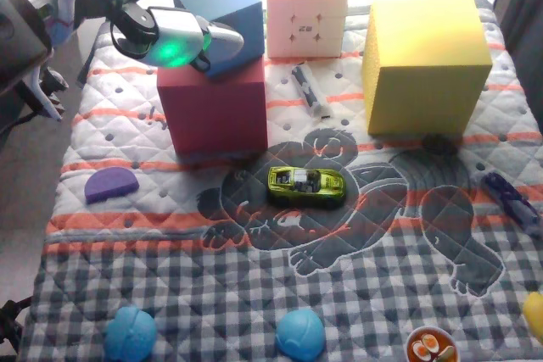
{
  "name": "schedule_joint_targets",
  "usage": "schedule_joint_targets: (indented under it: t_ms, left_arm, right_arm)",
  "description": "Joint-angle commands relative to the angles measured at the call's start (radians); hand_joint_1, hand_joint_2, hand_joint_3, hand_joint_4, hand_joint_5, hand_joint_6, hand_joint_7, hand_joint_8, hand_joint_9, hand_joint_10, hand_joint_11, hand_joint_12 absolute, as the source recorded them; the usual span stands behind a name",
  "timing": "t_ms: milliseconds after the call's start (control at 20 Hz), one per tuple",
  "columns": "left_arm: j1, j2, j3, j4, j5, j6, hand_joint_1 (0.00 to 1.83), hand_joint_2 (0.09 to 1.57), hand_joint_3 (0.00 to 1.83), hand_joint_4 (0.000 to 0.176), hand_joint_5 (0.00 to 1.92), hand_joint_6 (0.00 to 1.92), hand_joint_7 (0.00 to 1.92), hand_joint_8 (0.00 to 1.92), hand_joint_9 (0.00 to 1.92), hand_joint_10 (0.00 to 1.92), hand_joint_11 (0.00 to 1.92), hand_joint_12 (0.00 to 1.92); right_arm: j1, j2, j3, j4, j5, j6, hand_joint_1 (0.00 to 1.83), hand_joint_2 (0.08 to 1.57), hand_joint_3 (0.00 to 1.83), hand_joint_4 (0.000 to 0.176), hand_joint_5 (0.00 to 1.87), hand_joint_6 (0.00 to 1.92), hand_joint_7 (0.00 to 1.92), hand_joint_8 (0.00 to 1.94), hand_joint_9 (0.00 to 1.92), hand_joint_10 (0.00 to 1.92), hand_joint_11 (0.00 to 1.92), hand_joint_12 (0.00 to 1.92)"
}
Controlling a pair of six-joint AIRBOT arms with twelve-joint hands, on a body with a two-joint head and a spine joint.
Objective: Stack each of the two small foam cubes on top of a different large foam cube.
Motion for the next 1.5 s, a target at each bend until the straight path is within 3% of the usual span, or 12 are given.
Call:
schedule_joint_targets:
  t_ms: [0, 250, 400, 450, 550, 600, 700, 800, 950, 1150, 1350, 1450]
  left_arm:
    - [-0.008, 0.005, -0.003, 0.025, -0.103, -0.004, 0.88, 1.11, 0.00, 0.093, 0.05, 0.00, 0.00, 0.00, 0.00, 0.00, 0.00, 0.37]
    - [-0.003, 0.008, -0.006, 0.025, -0.108, -0.006, 0.93, 1.13, 0.01, 0.064, 0.05, 0.00, 0.00, 0.00, 0.00, 0.00, 0.00, 0.41]
    - [-0.003, 0.008, -0.006, 0.025, -0.110, -0.006, 0.88, 1.14, 0.00, 0.096, 0.07, 0.00, 0.00, 0.00, 0.00, 0.00, 0.00, 0.40]
    - [-0.002, 0.008, -0.006, 0.025, -0.111, -0.006, 0.91, 1.13, 0.00, 0.140, 0.09, 0.01, 0.00, 0.00, 0.00, 0.00, 0.00, 0.57]
    - [0.000, 0.009, -0.007, 0.025, -0.115, -0.006, 0.91, 1.12, 0.00, 0.147, 0.09, 0.01, 0.00, 0.00, 0.00, 0.00, 0.00, 0.68]
    - [0.000, 0.009, -0.008, 0.025, -0.115, -0.006, 0.88, 1.12, 0.00, 0.165, 0.09, 0.01, 0.00, 0.00, 0.00, 0.00, 0.00, 0.70]
    - [0.000, 0.010, -0.008, 0.025, -0.115, -0.006, 0.87, 1.11, 0.00, 0.149, 0.09, 0.01, 0.00, 0.00, 0.00, 0.00, 0.00, 0.63]
    - [0.001, 0.010, -0.008, 0.025, -0.116, -0.006, 0.87, 1.11, 0.00, 0.129, 0.09, 0.01, 0.00, 0.00, 0.00, 0.00, 0.00, 0.70]
    - [0.002, 0.010, -0.008, 0.025, -0.117, -0.006, 0.84, 1.10, 0.00, 0.160, 0.08, 0.01, 0.00, 0.00, 0.00, 0.00, 0.00, 0.72]
    - [0.003, 0.010, -0.008, 0.025, -0.119, -0.006, 0.79, 1.13, 0.00, 0.176, 0.08, 0.02, 0.00, 0.00, 0.00, 0.00, 0.00, 0.15]
    - [0.004, 0.010, -0.008, 0.025, -0.122, -0.006, 0.77, 1.13, 0.00, 0.176, 0.08, 0.02, 0.00, 0.00, 0.00, 0.00, 0.00, 0.19]
    - [0.005, 0.010, -0.008, 0.025, -0.123, -0.006, 0.75, 1.13, 0.00, 0.176, 0.07, 0.03, 0.00, 0.00, 0.00, 0.00, 0.00, 0.41]
  right_arm:
    - [0.018, 0.008, 0.006, -0.011, 0.078, 0.013, 1.28, 1.32, 0.00, 0.000, 0.09, 1.59, 0.59, 1.63, 0.18, 1.54, 0.00, 1.82]
    - [0.018, 0.022, 0.007, -0.011, 0.073, 0.013, 1.27, 1.34, 0.01, 0.000, 0.07, 1.62, 0.56, 1.68, 0.21, 1.57, 0.00, 1.90]
    - [0.018, 0.026, 0.007, -0.011, 0.071, 0.013, 1.26, 1.39, 0.00, 0.000, 0.28, 1.86, 0.53, 1.67, 0.44, 1.70, 0.00, 1.75]
    - [0.018, 0.026, 0.007, -0.011, 0.067, 0.013, 1.28, 1.31, 0.00, 0.000, 0.12, 1.38, 0.62, 1.57, 0.11, 1.18, 0.00, 1.03]
    - [0.015, 0.029, 0.010, -0.102, 0.064, 0.013, 1.13, 1.38, 0.00, 0.000, 0.27, 1.75, 0.65, 1.59, 0.11, 1.16, 0.00, 0.80]
    - [0.006, 0.034, 0.017, -0.186, 0.062, 0.013, 1.07, 1.42, 0.00, 0.000, 0.28, 1.87, 0.62, 1.64, 0.19, 1.33, 0.00, 1.16]
    - [-0.005, 0.037, 0.031, -0.329, 0.062, 0.013, 1.05, 1.43, 0.00, 0.000, 0.32, 1.90, 0.55, 1.71, 0.29, 1.75, 0.17, 1.84]
    - [-0.007, 0.037, 0.032, -0.338, 0.062, 0.013, 1.01, 1.44, 0.00, 0.000, 0.32, 1.87, 0.56, 1.75, 0.33, 1.86, 0.37, 1.92]
    - [-0.006, 0.037, 0.030, -0.350, 0.062, 0.013, 1.21, 1.35, 0.00, 0.000, 0.16, 1.71, 0.58, 1.66, 0.26, 1.78, 0.23, 1.92]
    - [-0.007, 0.039, 0.031, -0.350, 0.062, 0.013, 1.00, 1.44, 0.00, 0.000, 0.34, 1.92, 0.51, 1.70, 0.22, 1.66, 0.12, 1.92]
    - [-0.006, 0.041, 0.031, -0.357, 0.062, 0.013, 0.97, 1.45, 0.00, 0.017, 0.40, 1.82, 0.46, 1.83, 0.15, 1.84, 0.13, 1.92]
    - [-0.013, 0.044, 0.045, -0.560, 0.063, 0.013, 0.98, 1.45, 0.00, 0.001, 0.47, 1.74, 0.39, 1.90, 0.12, 1.90, 0.16, 1.92]
